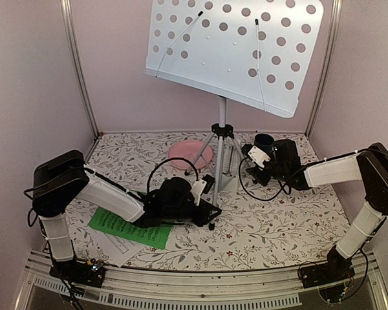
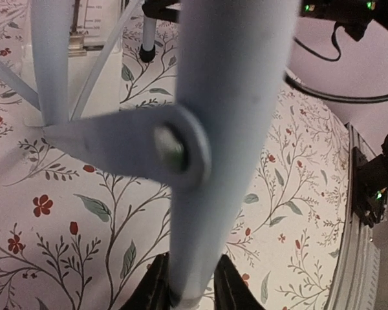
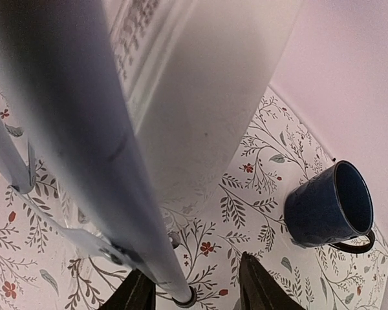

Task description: Set up the instrument practice props

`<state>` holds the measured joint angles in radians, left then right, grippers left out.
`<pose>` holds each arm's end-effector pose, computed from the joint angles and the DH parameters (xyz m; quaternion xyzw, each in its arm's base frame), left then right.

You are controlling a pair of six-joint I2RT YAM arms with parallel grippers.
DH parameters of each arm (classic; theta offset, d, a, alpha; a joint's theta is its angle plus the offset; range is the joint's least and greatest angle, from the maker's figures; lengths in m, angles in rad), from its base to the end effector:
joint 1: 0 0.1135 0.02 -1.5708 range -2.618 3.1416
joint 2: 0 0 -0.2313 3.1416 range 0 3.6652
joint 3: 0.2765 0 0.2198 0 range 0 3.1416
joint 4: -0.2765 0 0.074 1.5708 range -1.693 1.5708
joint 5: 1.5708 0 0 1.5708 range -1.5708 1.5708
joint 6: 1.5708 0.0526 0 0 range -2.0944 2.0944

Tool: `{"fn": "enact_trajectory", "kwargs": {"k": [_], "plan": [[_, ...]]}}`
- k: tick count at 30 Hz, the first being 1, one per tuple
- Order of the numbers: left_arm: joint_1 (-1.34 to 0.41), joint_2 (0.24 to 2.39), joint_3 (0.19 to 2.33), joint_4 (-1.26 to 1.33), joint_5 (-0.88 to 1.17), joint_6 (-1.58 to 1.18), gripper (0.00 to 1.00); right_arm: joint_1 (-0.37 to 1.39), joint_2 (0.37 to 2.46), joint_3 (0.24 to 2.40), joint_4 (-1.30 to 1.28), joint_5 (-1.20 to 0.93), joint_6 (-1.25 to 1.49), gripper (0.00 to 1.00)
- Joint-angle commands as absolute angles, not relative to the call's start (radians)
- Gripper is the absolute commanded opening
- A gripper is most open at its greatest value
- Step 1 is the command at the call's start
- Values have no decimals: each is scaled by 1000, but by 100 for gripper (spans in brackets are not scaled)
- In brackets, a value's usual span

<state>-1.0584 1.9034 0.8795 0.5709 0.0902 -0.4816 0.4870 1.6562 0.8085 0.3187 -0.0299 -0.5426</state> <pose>0.1775 -0.3251 0.1274 0.2638 0.8052 -0.3962 0.3537 0.2944 0.1577 0.1612 -0.4335 0.7512 -0.0009 0.4978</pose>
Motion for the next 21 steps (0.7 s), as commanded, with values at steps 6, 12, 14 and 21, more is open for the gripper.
{"fn": "enact_trajectory", "kwargs": {"k": [6, 12, 14, 21], "plan": [[-1110, 1892, 869, 487, 100, -489, 64, 539, 1563, 774, 358, 42, -533, 76], [-1111, 1798, 833, 458, 66, -482, 82, 572, 1500, 748, 330, 65, -501, 96], [-1111, 1746, 804, 449, 49, -490, 86, 592, 1468, 731, 323, 75, -481, 98], [-1089, 1482, 669, 318, -103, -595, 96, 625, 1308, 641, 298, 45, -278, 99]]}}
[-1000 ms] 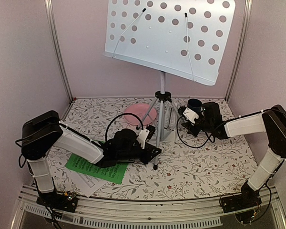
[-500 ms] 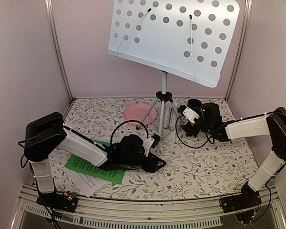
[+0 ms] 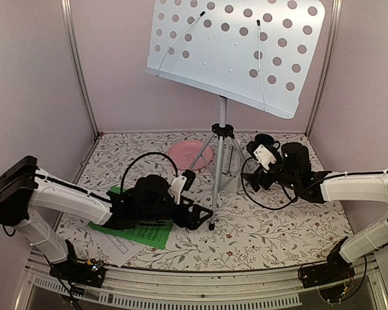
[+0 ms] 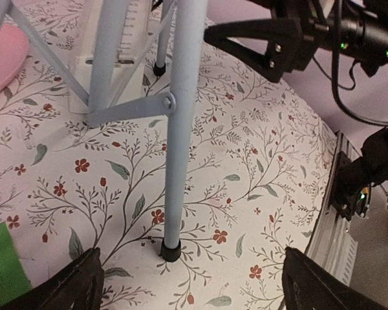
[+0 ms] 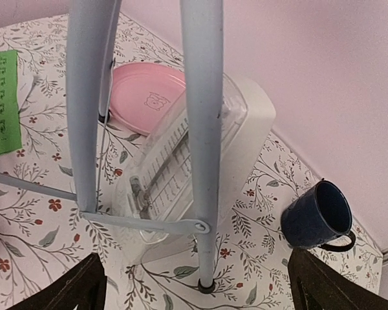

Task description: Set up the instrument practice props

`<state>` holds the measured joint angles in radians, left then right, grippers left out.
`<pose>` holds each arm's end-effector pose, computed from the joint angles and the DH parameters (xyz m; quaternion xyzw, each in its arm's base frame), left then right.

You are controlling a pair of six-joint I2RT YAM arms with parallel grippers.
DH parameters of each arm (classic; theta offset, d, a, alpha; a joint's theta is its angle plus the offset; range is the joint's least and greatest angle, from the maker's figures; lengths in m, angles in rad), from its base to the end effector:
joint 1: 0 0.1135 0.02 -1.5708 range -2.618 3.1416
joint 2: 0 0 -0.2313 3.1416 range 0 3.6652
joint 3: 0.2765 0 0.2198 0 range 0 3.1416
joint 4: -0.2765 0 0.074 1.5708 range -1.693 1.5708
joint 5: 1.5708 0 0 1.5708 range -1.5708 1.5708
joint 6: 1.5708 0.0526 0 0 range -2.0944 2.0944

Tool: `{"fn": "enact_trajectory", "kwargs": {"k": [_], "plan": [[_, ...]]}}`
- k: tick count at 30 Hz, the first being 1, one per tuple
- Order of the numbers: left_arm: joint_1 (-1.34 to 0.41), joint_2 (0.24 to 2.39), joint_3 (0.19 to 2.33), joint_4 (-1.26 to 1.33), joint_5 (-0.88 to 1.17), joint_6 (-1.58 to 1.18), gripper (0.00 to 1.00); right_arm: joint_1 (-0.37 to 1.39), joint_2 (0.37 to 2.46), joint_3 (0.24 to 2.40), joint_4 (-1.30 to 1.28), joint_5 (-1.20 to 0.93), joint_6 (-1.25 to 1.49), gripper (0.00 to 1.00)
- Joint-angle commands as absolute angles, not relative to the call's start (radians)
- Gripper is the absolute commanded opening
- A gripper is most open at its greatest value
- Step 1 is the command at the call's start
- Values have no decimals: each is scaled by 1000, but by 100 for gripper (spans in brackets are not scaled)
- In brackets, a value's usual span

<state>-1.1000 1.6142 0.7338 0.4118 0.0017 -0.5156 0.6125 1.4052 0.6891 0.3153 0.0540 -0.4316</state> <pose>0.1468 -0.2887 0.1626 0.2458 0.8157 -0.3790 0.3613 0.2449 0.1686 0.1987 -0.4027 0.7298 0.0274 0.5518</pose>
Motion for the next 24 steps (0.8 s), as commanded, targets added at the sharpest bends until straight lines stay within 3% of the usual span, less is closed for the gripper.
{"fn": "enact_trajectory", "kwargs": {"k": [1, 9, 14, 19, 24], "plan": [[-1087, 1438, 644, 298, -128, -626, 97, 628, 1279, 629, 287, 41, -243, 99], [-1088, 1080, 453, 88, -288, -1107, 99, 675, 1101, 585, 173, -58, 8, 100], [-1195, 918, 379, -27, -463, -1480, 99, 765, 1098, 593, 145, -10, 67, 99], [-1348, 935, 404, -221, -622, -1816, 99, 849, 1134, 611, 123, 42, 65, 99], [-1411, 1028, 485, -446, -619, -2090, 99, 864, 1141, 623, 124, 54, 60, 99]]}}
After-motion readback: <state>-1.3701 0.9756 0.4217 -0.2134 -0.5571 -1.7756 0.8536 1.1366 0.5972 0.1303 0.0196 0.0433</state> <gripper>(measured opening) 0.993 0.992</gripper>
